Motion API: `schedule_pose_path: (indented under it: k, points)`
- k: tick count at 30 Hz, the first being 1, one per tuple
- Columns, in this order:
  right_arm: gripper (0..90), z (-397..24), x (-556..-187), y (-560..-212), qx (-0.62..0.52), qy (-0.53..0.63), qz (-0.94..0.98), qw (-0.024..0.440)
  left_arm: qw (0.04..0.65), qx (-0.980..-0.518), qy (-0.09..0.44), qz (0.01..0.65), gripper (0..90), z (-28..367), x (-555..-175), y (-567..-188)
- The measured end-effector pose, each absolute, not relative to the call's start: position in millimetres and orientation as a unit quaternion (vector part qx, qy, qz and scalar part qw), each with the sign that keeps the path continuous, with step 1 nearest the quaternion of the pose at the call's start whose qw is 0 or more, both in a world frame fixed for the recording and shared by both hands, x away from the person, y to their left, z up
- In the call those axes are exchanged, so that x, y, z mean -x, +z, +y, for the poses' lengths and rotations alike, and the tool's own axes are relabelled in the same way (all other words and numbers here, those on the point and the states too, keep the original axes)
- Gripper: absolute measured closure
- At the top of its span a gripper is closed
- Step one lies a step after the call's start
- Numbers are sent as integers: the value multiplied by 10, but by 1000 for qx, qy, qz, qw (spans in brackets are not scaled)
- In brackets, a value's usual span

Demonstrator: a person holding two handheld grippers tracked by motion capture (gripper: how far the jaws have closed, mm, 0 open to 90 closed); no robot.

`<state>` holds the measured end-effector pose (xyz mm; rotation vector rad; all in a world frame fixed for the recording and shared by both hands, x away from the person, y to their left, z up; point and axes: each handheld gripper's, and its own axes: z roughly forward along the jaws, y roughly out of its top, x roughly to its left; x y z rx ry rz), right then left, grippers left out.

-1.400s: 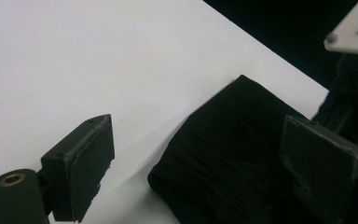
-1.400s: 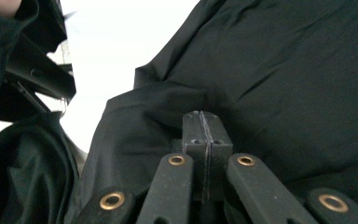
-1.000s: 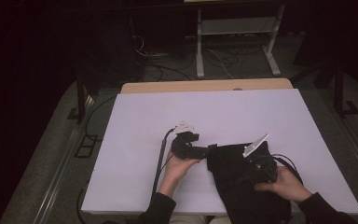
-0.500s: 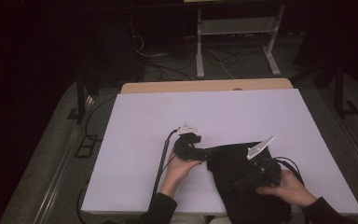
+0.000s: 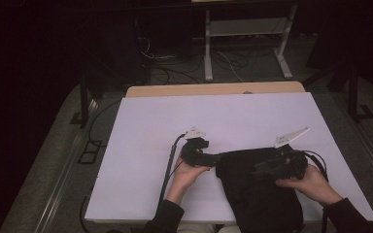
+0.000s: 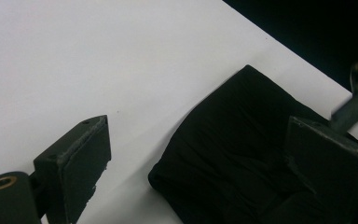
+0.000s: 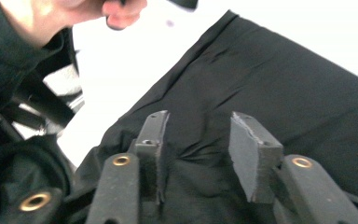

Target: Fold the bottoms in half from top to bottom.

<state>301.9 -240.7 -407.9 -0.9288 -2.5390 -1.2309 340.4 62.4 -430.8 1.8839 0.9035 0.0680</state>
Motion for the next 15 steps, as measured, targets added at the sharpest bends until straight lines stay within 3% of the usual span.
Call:
schedule_pose_path:
  k: [6, 12, 15]
  points:
    - [274, -2614, -3148, -3942, 333, -438, -833, 67, 503, -777, 26, 378, 60, 620, -3428, -4289]
    - [144, -2778, -3309, -3933, 355, -443, -821, 55, 495, -783, 30, 376, 59, 620, -3468, -4254]
    - [125, -2853, -3376, -3964, 364, -447, -815, 54, 493, -783, 32, 378, 59, 631, -3487, -4227]
